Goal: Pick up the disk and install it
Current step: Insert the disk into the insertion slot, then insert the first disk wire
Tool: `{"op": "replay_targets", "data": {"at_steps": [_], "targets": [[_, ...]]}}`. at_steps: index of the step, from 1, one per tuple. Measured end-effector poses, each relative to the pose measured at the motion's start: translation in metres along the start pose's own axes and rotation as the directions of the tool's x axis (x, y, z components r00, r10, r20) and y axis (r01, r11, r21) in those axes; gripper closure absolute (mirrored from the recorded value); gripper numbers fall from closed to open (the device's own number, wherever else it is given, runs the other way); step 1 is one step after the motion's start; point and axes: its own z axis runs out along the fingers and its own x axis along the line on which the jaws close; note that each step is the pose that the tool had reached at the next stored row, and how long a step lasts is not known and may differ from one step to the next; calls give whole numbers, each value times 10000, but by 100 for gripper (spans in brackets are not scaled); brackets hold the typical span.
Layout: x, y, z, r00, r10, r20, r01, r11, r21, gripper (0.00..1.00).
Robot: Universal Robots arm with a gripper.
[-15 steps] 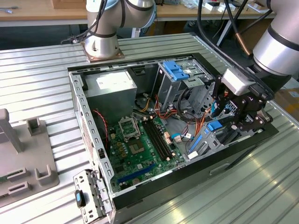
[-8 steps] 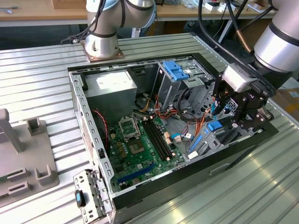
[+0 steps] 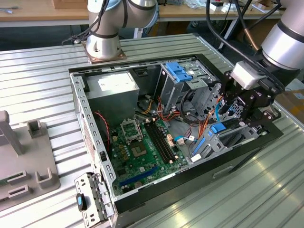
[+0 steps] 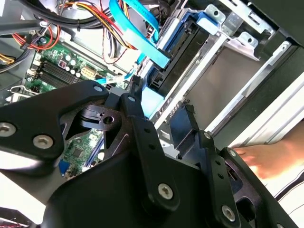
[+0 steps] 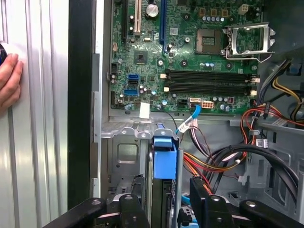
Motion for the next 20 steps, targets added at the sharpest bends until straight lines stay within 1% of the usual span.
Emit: {"op": "replay_targets", "data": {"at_steps": [2, 4, 6, 8, 20], "targets": [[-1, -3, -35, 10000, 0, 1, 0, 10000, -8, 49], [-2, -25, -39, 10000, -2, 2, 2, 10000, -14, 49], [-3, -74, -38, 10000, 0, 1, 0, 10000, -25, 49], [-4, -99, -37, 10000, 0, 2, 0, 10000, -27, 49], [-4, -117, -36, 10000, 0, 1, 0, 10000, -28, 49]]}}
